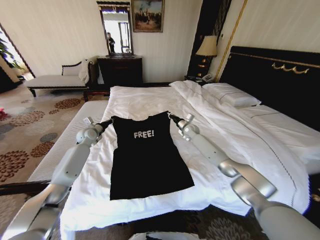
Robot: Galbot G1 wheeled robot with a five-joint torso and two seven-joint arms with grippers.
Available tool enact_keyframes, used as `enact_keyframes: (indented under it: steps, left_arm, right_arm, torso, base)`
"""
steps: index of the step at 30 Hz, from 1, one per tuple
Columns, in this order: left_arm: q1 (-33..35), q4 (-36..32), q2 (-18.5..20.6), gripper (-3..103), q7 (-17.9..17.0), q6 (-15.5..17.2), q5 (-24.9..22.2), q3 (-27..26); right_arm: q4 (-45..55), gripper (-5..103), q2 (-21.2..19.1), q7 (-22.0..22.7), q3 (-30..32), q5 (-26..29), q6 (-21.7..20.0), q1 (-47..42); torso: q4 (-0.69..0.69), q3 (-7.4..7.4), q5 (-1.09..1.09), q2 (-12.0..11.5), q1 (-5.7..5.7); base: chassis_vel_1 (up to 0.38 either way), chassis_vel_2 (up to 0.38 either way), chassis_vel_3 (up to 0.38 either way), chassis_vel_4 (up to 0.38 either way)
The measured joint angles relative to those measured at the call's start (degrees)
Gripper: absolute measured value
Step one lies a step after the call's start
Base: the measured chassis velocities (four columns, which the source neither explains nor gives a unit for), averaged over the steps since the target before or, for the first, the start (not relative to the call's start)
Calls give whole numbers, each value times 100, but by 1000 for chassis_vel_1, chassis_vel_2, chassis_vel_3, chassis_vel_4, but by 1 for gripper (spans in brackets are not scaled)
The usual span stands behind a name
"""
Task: Fold the clothes on the bed.
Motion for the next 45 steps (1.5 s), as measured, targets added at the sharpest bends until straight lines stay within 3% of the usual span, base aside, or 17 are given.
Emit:
enact_keyframes:
  steps: [2, 6, 12, 18, 21, 26, 30, 32, 37, 45]
  left_arm:
    - [129, -151, 110, 1, -26, 10, -93, -68]
    - [1098, -1090, 564, 1, -179, 138, -339, -364]
    - [1979, -1709, 644, 1, -201, 170, -98, -521]
    - [2671, -2218, 671, 1, -230, 177, -14, -804]
    - [2953, -2447, 814, 1, -152, 178, 31, -785]
    - [3381, -2583, 777, 1, -127, 173, 232, -903]
    - [3619, -2658, 704, 1, -129, 173, 370, -952]
    - [4230, -2923, 786, 1, -82, 175, 542, -1163]
    - [4856, -3088, 891, 1, 102, 130, 816, -1457]
    - [4920, -3042, 633, 1, 27, 118, 923, -1391]
  right_arm:
    - [233, 1, -128, 79, 45, 24, -5, -194]
    - [1061, 1, -548, 246, 372, 44, -12, -1105]
    - [1491, 1, -734, 340, 776, -25, 18, -1751]
    - [2359, 1, -1048, 406, 1593, -72, 34, -2886]
    - [2751, 1, -1219, 407, 2228, -178, 32, -3720]
    - [2793, 1, -1220, 351, 2424, -381, 32, -4129]
    - [2847, 1, -1158, 338, 2495, -460, 32, -4338]
    - [3082, 1, -1178, 314, 2611, -606, 33, -4762]
    - [3254, 1, -1212, 298, 2706, -694, 32, -5083]
    - [3165, 1, -1112, 289, 2652, -893, 19, -5267]
  torso:
    - [-1, 0, 4, 0, 0]
    - [9, 1, 2, 0, 0]
    - [8, 1, 0, 0, -1]
    - [11, 3, 2, -1, 1]
    - [-3, 2, -1, -1, 0]
    - [9, 2, 2, -1, 0]
    - [9, 3, 1, -3, 2]
    - [7, 3, 1, -2, 2]
    - [8, 2, 0, -2, 1]
    - [7, 3, 0, -3, 2]
  base:
    - [0, 0, 0, 0]
    - [0, 0, 0, 0]
    - [0, 0, 0, 0]
    - [0, 0, 0, 0]
    - [0, 0, 0, 0]
    - [0, 0, 0, 0]
    - [0, 0, 0, 0]
    - [0, 0, 0, 0]
    - [0, 0, 0, 0]
    - [0, 0, 0, 0]
